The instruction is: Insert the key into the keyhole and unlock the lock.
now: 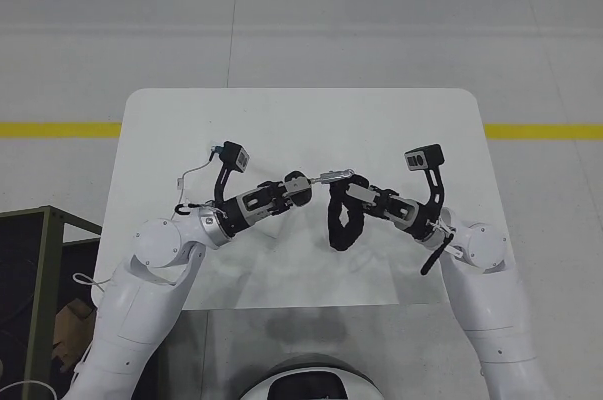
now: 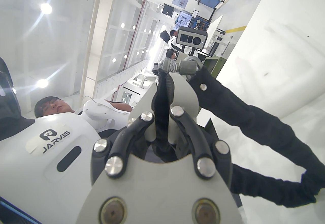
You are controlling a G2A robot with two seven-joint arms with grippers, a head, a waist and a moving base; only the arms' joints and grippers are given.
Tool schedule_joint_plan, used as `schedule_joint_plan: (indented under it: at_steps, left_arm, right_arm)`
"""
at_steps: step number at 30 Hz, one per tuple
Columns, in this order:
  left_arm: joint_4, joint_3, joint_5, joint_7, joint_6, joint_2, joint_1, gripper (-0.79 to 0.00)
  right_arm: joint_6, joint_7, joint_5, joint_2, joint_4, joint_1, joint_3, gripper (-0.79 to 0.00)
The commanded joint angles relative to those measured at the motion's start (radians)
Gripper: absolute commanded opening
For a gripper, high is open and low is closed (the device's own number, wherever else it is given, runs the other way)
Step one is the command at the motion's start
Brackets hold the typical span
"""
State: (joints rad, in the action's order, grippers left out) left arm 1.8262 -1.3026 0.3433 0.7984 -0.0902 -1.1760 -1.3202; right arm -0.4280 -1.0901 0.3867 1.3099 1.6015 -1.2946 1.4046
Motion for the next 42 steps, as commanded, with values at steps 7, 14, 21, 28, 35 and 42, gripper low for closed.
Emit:
schedule_joint_plan:
  at_steps: [7,14,21,28,35,42]
  left_arm:
    - [0.027,-0.001,-0.110,0.008,-0.050,0.005,-0.010,-0.785]
    - [0.013,0.025,-0.344,-0.059,-0.311,0.004,-0.017,-0.785]
    - [-0.004,0.038,-0.531,-0.169,-0.508,0.000,-0.013,-0.785]
    - [0.000,0.036,-0.751,-0.254,-0.615,-0.001,-0.008,-0.785]
    - [0.005,0.035,-0.993,-0.371,-0.665,-0.004,-0.006,-0.785]
    - [0.007,0.039,-1.287,-0.561,-0.701,-0.009,0.000,-0.785]
  right_arm:
    - [0.002,0.018,-0.002,-0.001,0.012,-0.015,0.003,-0.785]
    - [0.009,0.059,-0.012,-0.009,0.045,-0.039,0.011,-0.785]
    - [0.005,0.071,-0.025,-0.017,0.044,-0.044,0.009,-0.785]
    - [0.004,0.081,-0.033,-0.025,0.044,-0.042,0.007,-0.785]
    - [0.002,0.095,-0.053,-0.033,0.043,-0.041,0.005,-0.785]
    - [0.010,0.132,-0.080,-0.039,0.043,-0.047,0.005,-0.785]
